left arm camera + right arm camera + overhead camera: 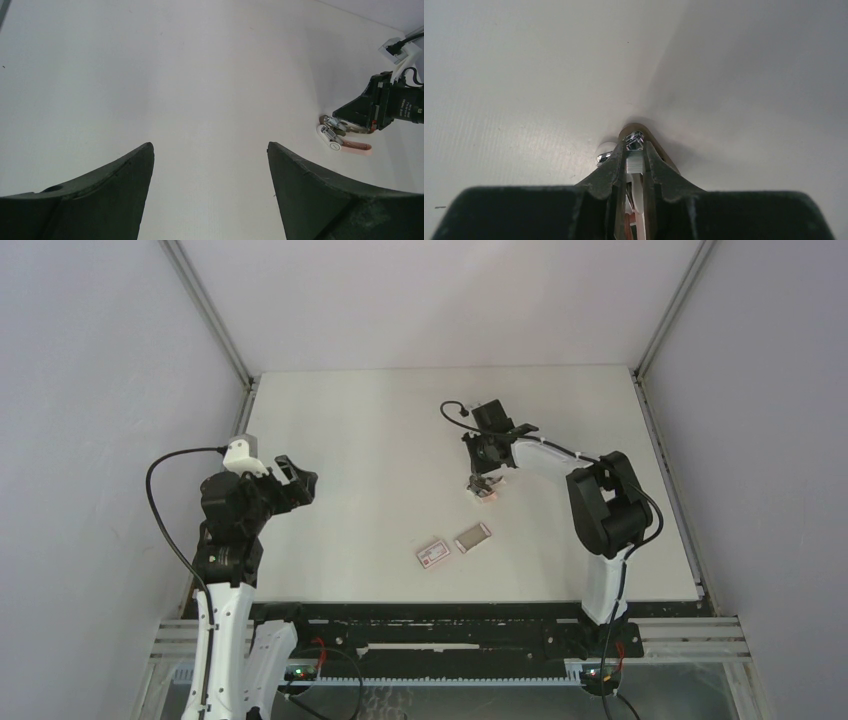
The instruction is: Load the staples into the stapler
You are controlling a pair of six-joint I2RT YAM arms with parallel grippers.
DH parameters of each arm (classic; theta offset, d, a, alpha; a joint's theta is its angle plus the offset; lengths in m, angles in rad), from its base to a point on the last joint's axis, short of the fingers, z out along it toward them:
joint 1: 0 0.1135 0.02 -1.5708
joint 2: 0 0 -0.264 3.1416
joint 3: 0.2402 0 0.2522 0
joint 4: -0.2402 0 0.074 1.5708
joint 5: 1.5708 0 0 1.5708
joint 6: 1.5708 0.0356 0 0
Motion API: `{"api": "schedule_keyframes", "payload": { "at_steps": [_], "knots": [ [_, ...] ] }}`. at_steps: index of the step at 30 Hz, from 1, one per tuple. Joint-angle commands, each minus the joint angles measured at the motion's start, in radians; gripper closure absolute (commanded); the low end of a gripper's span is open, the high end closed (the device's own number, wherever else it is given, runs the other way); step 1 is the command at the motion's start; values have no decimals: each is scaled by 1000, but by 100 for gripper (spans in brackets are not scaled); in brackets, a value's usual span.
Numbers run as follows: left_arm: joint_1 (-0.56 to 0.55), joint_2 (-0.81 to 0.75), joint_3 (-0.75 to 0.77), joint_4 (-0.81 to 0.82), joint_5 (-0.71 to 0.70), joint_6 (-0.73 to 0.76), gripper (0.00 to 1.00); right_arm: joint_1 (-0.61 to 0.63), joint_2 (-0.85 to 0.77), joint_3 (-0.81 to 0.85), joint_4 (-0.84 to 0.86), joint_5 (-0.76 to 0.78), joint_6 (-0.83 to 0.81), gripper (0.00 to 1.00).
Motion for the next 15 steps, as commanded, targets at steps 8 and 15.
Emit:
{"api": "schedule_keyframes", "payload": {
  "at_steps": [8, 15],
  "knots": [
    [7, -11, 12, 25, 11, 19, 12, -32, -39, 0, 14, -49, -97, 91],
    [9, -13, 9, 31, 24, 20, 12, -61, -48, -11, 3, -35, -1, 91]
  ]
}}
